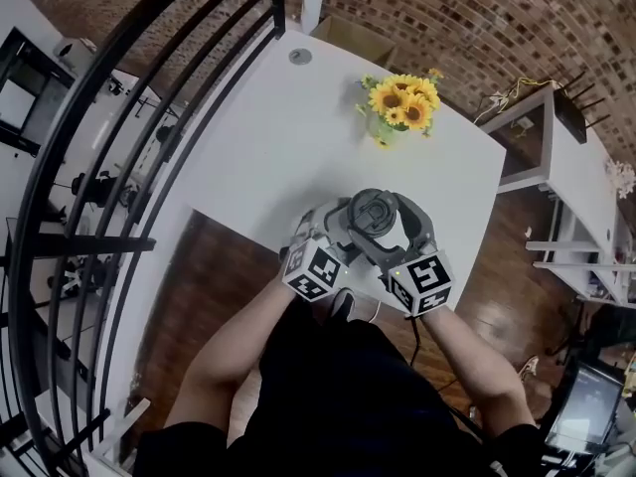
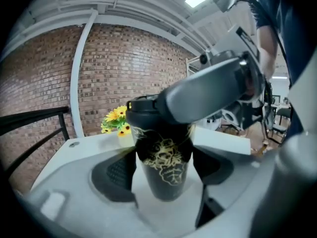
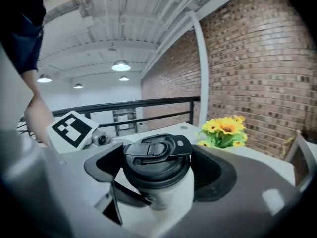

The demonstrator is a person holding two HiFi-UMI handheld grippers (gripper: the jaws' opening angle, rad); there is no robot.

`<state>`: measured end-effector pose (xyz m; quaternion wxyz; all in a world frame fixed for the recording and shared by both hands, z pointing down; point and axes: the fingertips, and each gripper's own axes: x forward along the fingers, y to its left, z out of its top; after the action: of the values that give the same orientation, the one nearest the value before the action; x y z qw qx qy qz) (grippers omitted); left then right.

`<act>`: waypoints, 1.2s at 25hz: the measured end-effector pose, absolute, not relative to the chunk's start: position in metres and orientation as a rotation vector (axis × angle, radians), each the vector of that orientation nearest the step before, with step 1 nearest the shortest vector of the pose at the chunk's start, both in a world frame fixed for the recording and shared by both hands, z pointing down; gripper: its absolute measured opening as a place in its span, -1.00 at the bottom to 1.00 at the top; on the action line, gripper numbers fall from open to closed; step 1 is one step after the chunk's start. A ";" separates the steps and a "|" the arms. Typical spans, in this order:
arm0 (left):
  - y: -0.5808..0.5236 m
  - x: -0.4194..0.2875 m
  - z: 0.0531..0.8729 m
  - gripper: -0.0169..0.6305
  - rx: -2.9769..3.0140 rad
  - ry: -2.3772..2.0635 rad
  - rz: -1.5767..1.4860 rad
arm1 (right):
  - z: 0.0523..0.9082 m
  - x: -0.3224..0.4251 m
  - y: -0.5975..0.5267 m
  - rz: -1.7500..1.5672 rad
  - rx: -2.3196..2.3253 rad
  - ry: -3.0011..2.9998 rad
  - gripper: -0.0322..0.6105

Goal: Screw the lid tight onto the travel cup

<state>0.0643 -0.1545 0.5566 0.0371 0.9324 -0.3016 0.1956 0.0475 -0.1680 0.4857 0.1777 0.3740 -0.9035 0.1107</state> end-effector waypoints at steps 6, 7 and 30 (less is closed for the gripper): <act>-0.154 0.066 0.558 0.16 2.857 -0.925 0.614 | 0.487 0.050 -0.166 0.344 1.256 -2.437 0.45; -0.154 0.066 0.559 0.16 2.856 -0.922 0.615 | 0.483 0.048 -0.164 0.289 1.166 -2.492 0.46; -0.153 0.064 0.561 0.16 2.867 -0.864 0.674 | 0.487 0.051 -0.164 0.251 1.263 -2.483 0.42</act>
<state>0.0643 -0.1532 0.5614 0.0361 0.9335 -0.2813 0.2195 0.0508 -0.1636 0.4868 0.1715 0.4450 -0.8745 0.0884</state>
